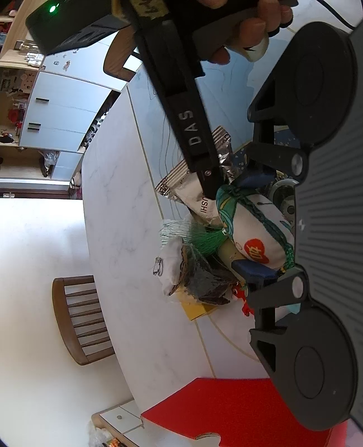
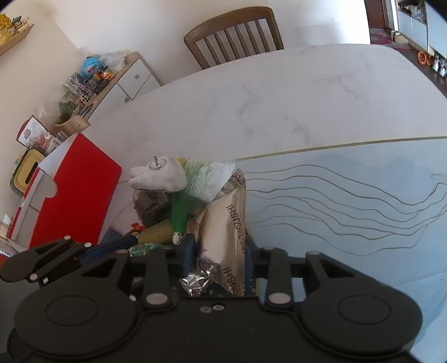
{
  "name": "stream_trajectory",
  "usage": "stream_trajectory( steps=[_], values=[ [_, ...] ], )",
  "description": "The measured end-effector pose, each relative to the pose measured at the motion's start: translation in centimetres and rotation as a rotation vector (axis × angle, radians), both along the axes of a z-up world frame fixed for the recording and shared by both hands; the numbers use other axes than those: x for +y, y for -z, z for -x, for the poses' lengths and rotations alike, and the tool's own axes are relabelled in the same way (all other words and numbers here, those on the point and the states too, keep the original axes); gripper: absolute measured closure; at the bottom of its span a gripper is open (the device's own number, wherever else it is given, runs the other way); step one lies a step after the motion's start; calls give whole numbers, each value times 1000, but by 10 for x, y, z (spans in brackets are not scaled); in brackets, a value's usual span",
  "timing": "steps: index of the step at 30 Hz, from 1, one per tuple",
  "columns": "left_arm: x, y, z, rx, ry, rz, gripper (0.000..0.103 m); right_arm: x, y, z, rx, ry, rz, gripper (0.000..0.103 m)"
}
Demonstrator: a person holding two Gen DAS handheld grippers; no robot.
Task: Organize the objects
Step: 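Grasp the embroidered pouch with the left tool while the right grasps the snack bag, then carry the pouch and snack bag over the cardboard box with both tools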
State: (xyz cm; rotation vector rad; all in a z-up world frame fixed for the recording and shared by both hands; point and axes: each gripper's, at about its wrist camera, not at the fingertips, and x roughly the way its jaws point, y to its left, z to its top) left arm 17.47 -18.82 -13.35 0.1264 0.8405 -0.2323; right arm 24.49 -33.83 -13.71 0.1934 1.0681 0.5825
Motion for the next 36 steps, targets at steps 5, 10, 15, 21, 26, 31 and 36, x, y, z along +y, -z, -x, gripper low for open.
stream_trajectory(
  steps=[5,10,15,21,26,31,36],
  values=[
    [0,-12,1,-14,4,9,64,-2,-11,10,-35,9,-3,78],
    [2,-23,7,-24,5,17,69,-11,-23,19,-65,35,6,79],
    [8,-34,15,-33,-6,55,70,-22,-42,35,-98,55,-1,79],
    [25,-49,24,-30,-45,136,70,-34,-66,60,-147,61,7,79],
    [39,-61,35,-22,-54,210,70,-43,-80,77,-165,76,-3,79],
    [56,-77,45,-9,-69,277,70,-37,-92,91,-186,60,1,79],
    [71,-91,51,0,-90,288,70,-25,-107,100,-212,35,6,79]
  ],
)
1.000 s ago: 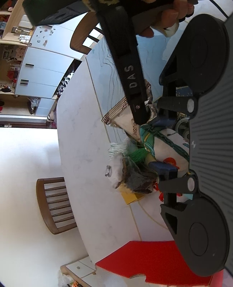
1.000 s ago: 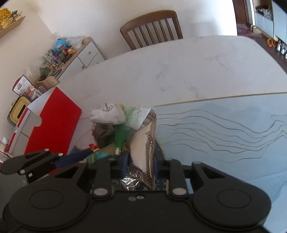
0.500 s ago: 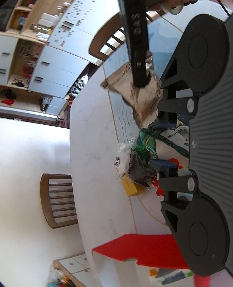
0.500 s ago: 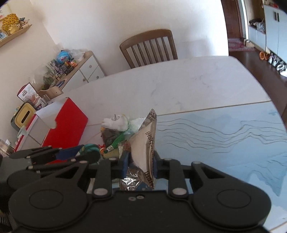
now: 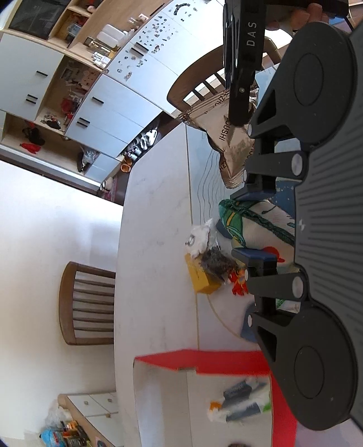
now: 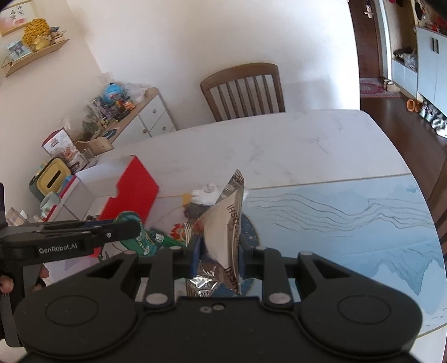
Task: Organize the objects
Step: 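Carry the pouch and snack bag over the cardboard box with both tools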
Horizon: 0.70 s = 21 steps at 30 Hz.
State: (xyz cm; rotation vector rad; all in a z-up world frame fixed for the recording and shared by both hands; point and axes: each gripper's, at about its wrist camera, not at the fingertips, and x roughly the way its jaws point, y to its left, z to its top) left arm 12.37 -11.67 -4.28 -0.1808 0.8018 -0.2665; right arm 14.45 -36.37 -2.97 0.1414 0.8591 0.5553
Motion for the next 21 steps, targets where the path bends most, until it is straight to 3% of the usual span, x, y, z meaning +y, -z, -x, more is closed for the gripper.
stream_trajectory(
  steps=[10,21],
  values=[
    [52,-23,11,-22,-28,-8,70,47,-26,14,-60,-52,42,79],
    [134,-53,10,-78,-70,-20,70,140,-50,22,-139,-168,90,79]
  ],
)
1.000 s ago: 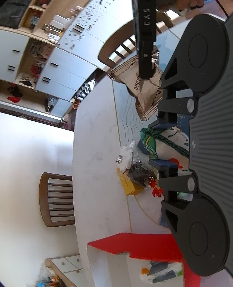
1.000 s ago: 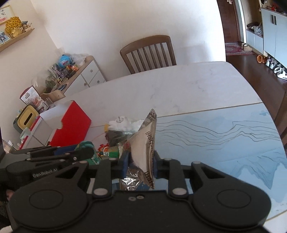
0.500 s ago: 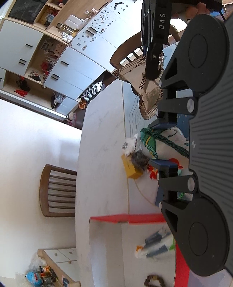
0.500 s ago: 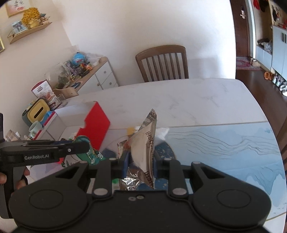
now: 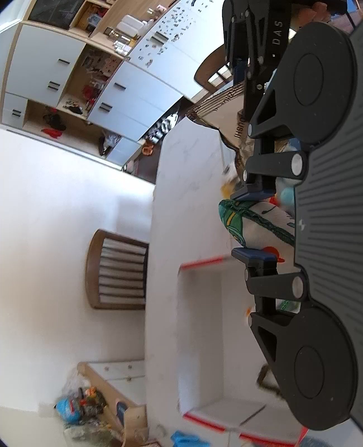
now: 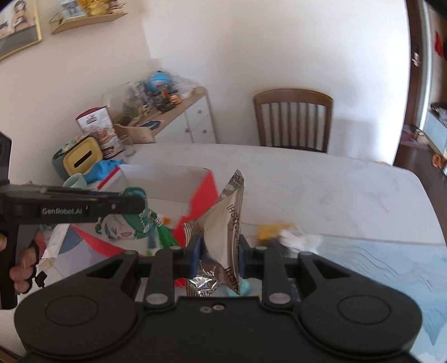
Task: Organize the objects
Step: 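Carry the pouch and snack bag over the cardboard box with both tools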
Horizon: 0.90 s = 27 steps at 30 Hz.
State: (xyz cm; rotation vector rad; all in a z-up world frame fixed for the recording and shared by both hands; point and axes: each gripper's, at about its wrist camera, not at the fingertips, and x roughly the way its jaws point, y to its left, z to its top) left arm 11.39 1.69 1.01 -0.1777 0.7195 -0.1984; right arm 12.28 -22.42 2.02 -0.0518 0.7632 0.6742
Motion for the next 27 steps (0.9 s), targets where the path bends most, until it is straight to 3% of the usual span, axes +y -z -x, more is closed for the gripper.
stream_trajectory(
  steps=[12,21,27],
  values=[
    [85,0,-20,-10,-74,-74,70,106,3,-12,-9,-91,28,79],
    [140,26,-52,41,-115,-78,70,171,40,-21,39,-129,90,79],
    [152,54,-73,98,-115,-91,70,205,71,-23,55,-152,172,79]
  ],
)
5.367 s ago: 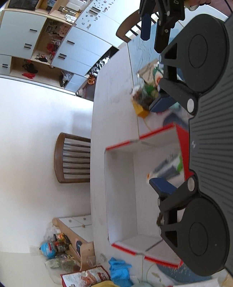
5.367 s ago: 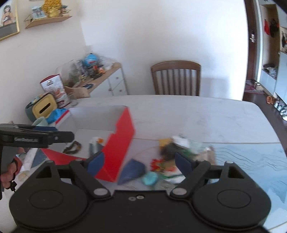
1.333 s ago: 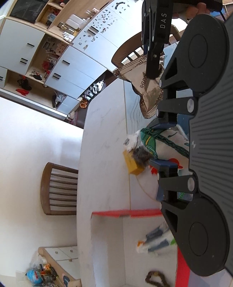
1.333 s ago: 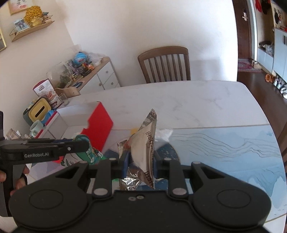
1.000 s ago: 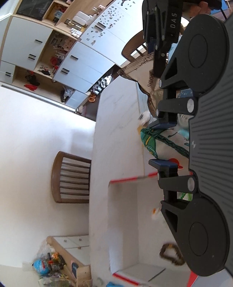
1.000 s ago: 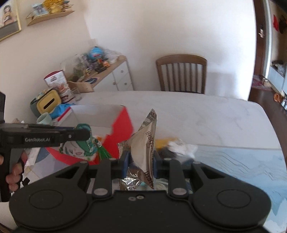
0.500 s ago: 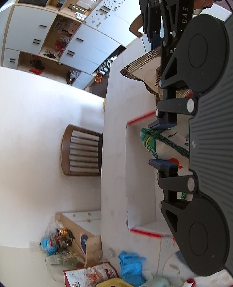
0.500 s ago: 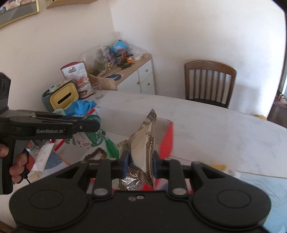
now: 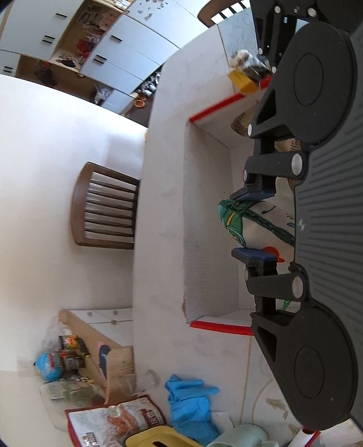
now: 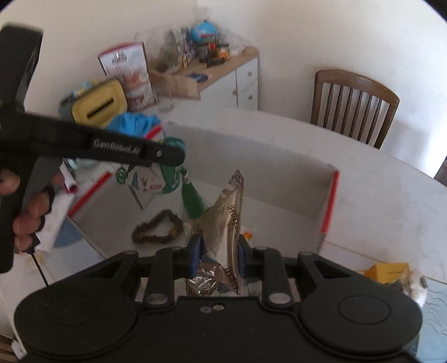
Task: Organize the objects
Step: 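Carry the pouch and snack bag over the cardboard box with both tools, then open both tools to drop the pouch and snack bag into the box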
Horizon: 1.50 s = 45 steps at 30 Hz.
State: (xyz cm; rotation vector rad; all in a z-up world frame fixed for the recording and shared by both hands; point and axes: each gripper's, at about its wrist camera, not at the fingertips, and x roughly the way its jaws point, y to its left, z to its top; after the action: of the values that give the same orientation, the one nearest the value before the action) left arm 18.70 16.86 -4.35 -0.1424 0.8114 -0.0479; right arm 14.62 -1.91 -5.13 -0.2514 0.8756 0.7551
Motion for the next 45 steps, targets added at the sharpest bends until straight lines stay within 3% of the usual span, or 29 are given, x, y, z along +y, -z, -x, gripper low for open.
stream_trajectory(
  steps=[9,18,30,35,45],
  values=[
    [-1,35,-20,76,40,-16,70,20,28,-5,43,-28,28,79],
    [-11,63,-34,156,75,-84,69,27,43,-6,52,-34,64,78],
    [-17,60,-34,170,86,-102,61,23,43,-9,75,-8,43,74],
    [-19,57,-30,157,93,-106,44,12,34,-9,84,15,0,71],
    [-23,37,-5,115,72,-78,44,-13,8,-2,70,24,-81,62]
  ],
)
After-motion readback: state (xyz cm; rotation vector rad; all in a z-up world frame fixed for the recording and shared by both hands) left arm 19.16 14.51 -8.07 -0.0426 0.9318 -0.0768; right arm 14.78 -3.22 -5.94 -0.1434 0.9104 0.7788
